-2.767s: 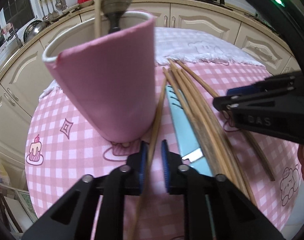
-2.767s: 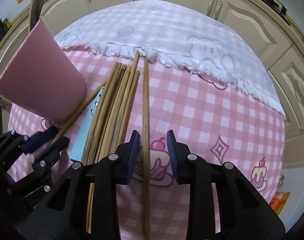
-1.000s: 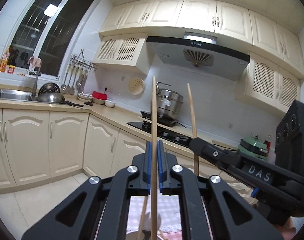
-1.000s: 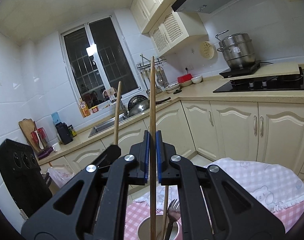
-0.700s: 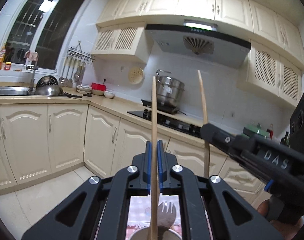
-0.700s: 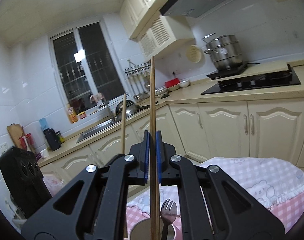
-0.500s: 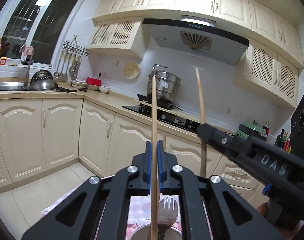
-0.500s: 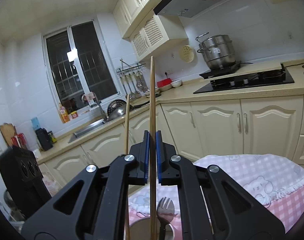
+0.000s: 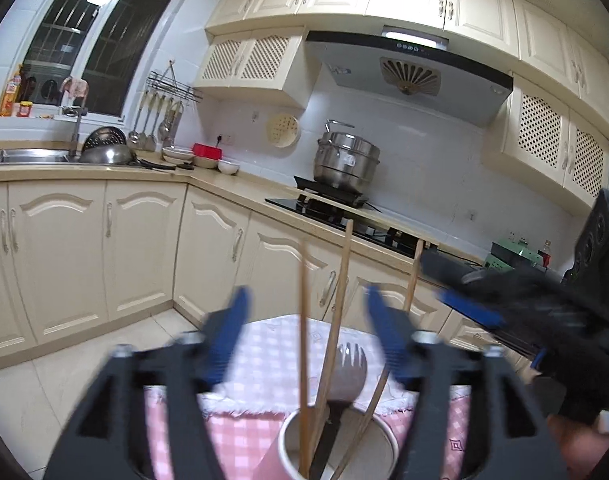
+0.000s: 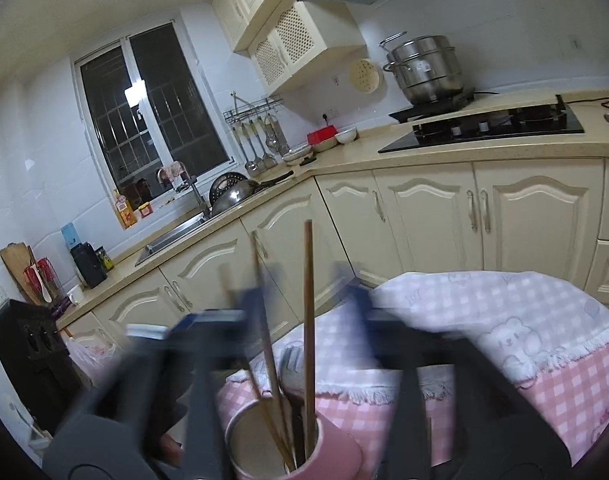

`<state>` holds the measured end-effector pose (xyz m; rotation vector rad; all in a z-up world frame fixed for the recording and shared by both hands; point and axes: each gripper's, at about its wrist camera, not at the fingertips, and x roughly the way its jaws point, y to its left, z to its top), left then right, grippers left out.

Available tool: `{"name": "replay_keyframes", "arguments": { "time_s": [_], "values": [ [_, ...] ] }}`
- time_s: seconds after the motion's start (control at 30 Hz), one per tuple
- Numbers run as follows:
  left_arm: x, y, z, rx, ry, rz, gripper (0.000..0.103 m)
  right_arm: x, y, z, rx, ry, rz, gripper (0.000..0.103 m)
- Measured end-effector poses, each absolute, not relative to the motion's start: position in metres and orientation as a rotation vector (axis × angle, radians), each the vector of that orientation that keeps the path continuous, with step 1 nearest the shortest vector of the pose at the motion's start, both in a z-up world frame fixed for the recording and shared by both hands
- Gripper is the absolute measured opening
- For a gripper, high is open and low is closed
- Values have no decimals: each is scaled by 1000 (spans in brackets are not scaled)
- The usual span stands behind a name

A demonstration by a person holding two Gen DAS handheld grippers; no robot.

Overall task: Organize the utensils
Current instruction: 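Lower both chopsticks into the pink cup and open both tools, then grasp the light-blue knife by its blade with the left tool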

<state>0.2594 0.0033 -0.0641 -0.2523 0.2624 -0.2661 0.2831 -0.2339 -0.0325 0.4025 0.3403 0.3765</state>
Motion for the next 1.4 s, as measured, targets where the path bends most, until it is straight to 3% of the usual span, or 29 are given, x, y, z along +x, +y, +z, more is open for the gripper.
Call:
{"name": "replay_keyframes", "arguments": {
  "time_s": [0.1,0.17,0.47,0.8,1.4],
  "values": [
    [241,6,-50,-209,258,-239,95,270,-251,-24,413,347,372,94],
    [232,6,-42,-180,263,-220,98,266,-262,-18,422,371,369,95],
    [202,0,-20,-118,384,-175,98,257,-290,-20,353,582,329,97],
    [185,-10,-36,-99,482,-197,98,251,-296,-55,303,769,331,97],
    [199,-55,-141,30,886,-164,98,243,-311,-124,252,1005,291,97]
  ]
}}
